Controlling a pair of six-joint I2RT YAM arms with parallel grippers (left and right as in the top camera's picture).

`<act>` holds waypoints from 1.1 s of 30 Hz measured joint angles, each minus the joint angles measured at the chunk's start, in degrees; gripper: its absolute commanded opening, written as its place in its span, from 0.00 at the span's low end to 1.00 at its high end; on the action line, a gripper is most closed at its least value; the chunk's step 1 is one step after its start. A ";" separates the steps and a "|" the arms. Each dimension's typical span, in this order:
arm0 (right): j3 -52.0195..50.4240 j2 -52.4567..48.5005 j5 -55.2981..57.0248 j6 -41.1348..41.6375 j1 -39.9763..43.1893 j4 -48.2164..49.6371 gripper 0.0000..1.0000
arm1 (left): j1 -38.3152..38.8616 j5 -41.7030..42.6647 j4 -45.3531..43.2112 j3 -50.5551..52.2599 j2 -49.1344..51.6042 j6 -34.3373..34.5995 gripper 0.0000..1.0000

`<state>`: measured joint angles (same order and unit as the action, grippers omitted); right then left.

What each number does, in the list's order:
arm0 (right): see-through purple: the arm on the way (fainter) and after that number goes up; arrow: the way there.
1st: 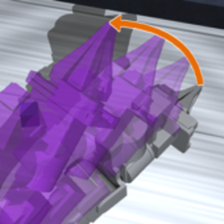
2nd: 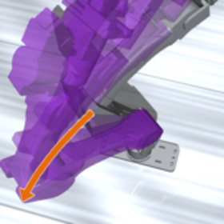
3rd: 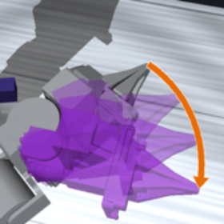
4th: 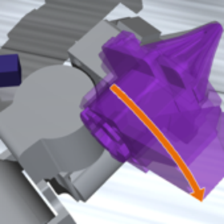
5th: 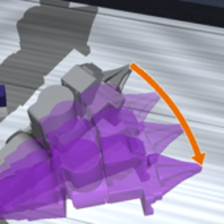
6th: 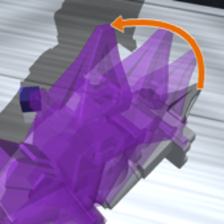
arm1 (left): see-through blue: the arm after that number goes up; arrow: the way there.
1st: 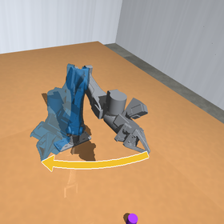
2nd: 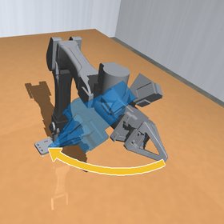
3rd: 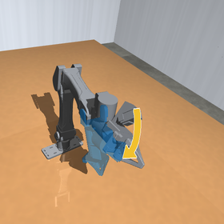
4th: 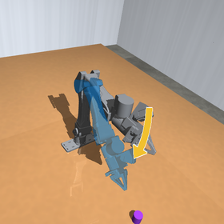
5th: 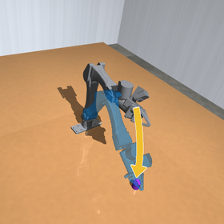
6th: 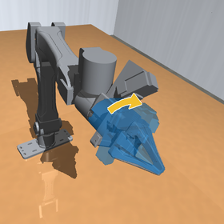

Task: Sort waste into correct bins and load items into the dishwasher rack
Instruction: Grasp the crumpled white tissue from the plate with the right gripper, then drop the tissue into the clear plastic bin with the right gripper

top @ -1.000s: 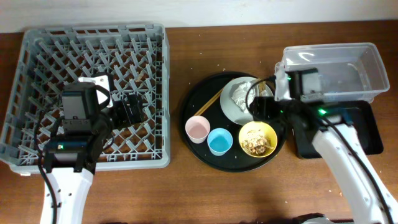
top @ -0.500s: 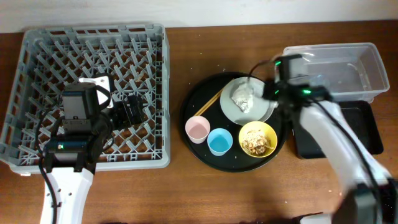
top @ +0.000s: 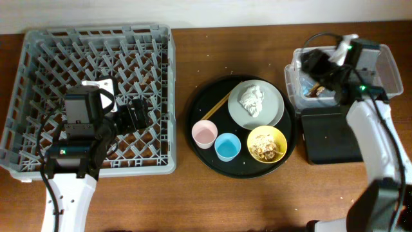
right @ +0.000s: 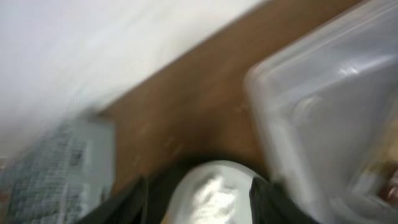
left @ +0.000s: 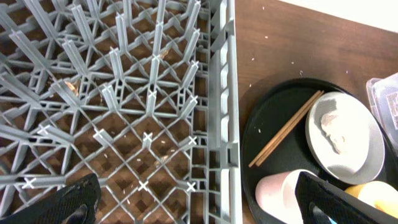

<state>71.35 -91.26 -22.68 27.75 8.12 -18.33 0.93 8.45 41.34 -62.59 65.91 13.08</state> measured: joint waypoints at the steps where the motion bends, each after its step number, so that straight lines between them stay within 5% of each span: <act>1: 0.26 2.34 0.13 -4.59 -4.59 -5.81 0.63 | 0.00 0.00 -0.09 0.00 0.00 0.00 0.99; 3: 0.70 1.03 8.39 -9.49 -15.02 -14.73 0.65 | 0.00 0.02 -0.09 0.00 0.00 0.02 0.99; 7: 0.68 -12.79 22.91 -11.72 -21.88 -10.97 0.65 | 0.00 0.17 -0.07 0.00 0.00 0.00 0.99; 9: 0.48 -18.91 25.09 -11.91 -21.81 -7.76 0.35 | 0.00 0.17 -0.07 0.00 0.00 0.02 0.99; 10: 0.44 -20.28 25.24 -12.20 -21.84 -7.32 0.10 | 0.00 0.17 -0.11 0.00 0.00 0.00 0.99; 11: 0.44 -20.87 25.00 -12.24 -21.84 -6.75 0.04 | 0.00 0.17 -0.11 0.00 0.00 0.00 0.99; 17: 1.79 -16.94 22.14 -12.50 -20.09 -11.06 0.04 | 0.00 0.17 -0.09 0.00 0.00 0.00 0.99; 22: 6.21 -2.95 20.06 -6.21 -8.02 -7.82 0.04 | 0.00 0.17 -0.11 0.00 0.00 0.00 0.99; 28: 6.01 -9.46 22.43 -8.17 1.14 -6.01 0.04 | 0.00 0.17 -0.09 0.00 0.00 0.00 0.99; 29: 6.01 -9.44 22.40 -8.83 1.05 -5.90 0.56 | 0.00 0.17 -0.11 0.00 0.00 0.00 0.99; 30: 6.01 -9.42 22.40 -9.35 1.01 -5.62 0.86 | 0.00 0.17 -0.13 0.00 0.00 0.00 0.99; 31: 6.01 -9.42 22.40 -10.27 1.01 -5.62 0.70 | 0.00 0.17 -0.11 0.00 0.00 0.00 0.99; 33: 5.99 -8.85 17.09 -12.35 0.79 -11.45 0.67 | 0.00 0.17 -0.15 0.00 0.00 0.00 1.00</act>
<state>77.34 -100.12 -5.58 15.40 8.91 -29.78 0.93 8.62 41.19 -62.59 65.91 13.08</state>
